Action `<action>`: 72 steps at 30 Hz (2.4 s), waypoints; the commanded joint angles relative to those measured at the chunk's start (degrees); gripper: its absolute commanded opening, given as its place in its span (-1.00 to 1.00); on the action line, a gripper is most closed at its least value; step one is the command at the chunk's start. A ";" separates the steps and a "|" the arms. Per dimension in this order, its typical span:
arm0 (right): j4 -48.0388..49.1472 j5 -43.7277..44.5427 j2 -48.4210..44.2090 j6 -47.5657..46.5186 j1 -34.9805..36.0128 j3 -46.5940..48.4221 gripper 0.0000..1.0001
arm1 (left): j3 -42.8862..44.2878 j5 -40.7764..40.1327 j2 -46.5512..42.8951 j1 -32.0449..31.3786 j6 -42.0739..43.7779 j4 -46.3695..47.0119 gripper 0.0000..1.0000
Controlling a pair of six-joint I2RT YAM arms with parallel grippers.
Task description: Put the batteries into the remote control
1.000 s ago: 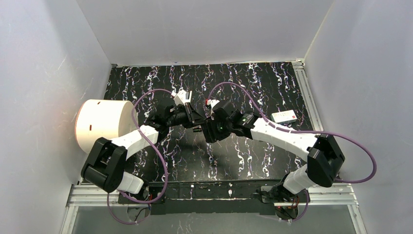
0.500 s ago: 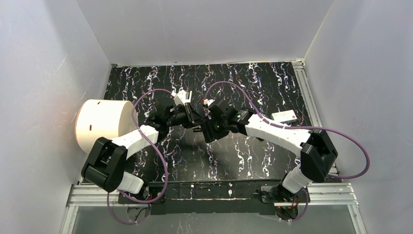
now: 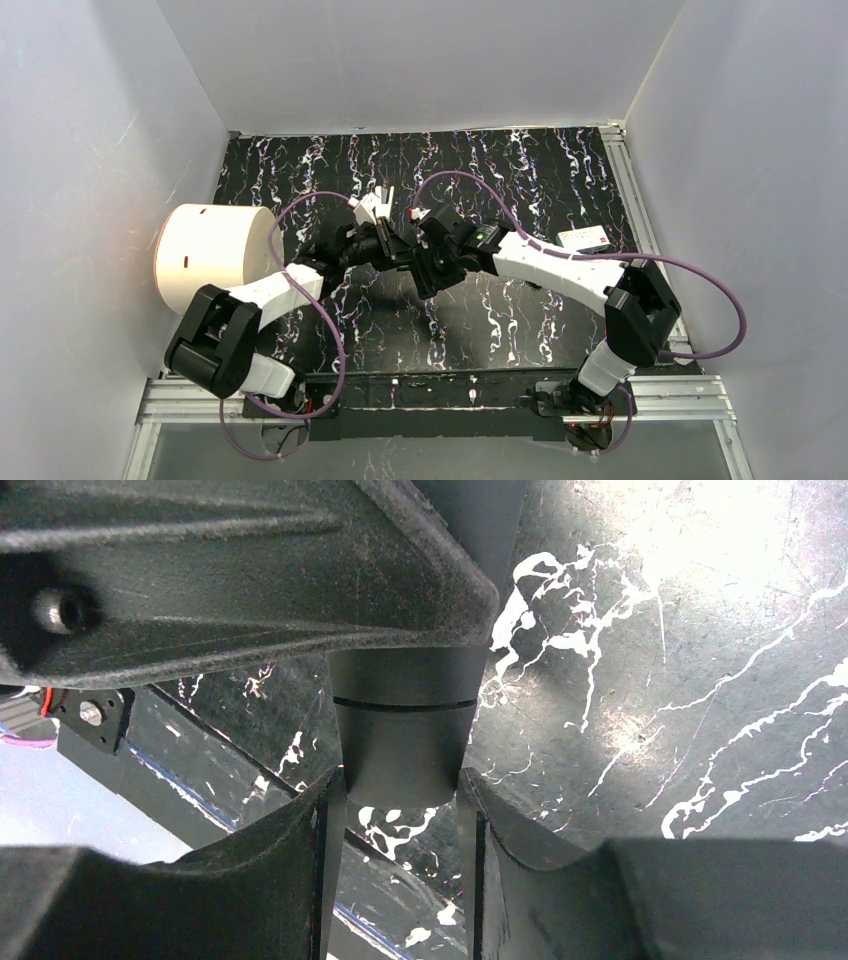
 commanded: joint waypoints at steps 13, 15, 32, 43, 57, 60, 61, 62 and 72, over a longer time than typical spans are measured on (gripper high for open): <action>-1.44 6.14 6.13 2.04 -0.44 7.89 -0.07 | -1.39 13.38 -1.23 -2.74 -10.92 7.28 -1.00; -1.35 6.76 6.45 2.59 -0.47 8.30 -0.07 | -1.81 13.35 -0.38 -3.14 -10.71 7.29 -1.00; -3.10 7.22 6.13 0.66 0.05 2.84 -0.13 | 2.65 19.03 2.93 -3.89 -16.21 8.77 -1.00; -4.45 9.92 3.87 2.11 0.03 2.75 -0.04 | 5.57 21.84 11.14 -3.89 -19.22 13.95 -1.00; -10.06 13.32 4.24 1.96 0.01 5.60 0.02 | 5.31 18.90 15.11 -3.83 -14.80 13.95 -1.00; -11.20 13.59 4.15 2.04 0.06 6.18 0.03 | 5.56 18.50 15.74 -3.76 -14.55 13.95 -1.00; -11.64 13.61 4.10 2.01 0.02 6.33 0.04 | 5.66 18.54 16.01 -3.69 -14.57 13.96 -1.00; -12.10 13.68 3.96 2.05 0.00 6.40 0.04 | 5.79 18.57 16.24 -3.63 -14.59 13.95 -1.00; -12.35 14.60 1.62 2.84 0.02 5.91 0.12 | 6.22 18.75 17.22 -2.66 -14.75 13.95 -1.00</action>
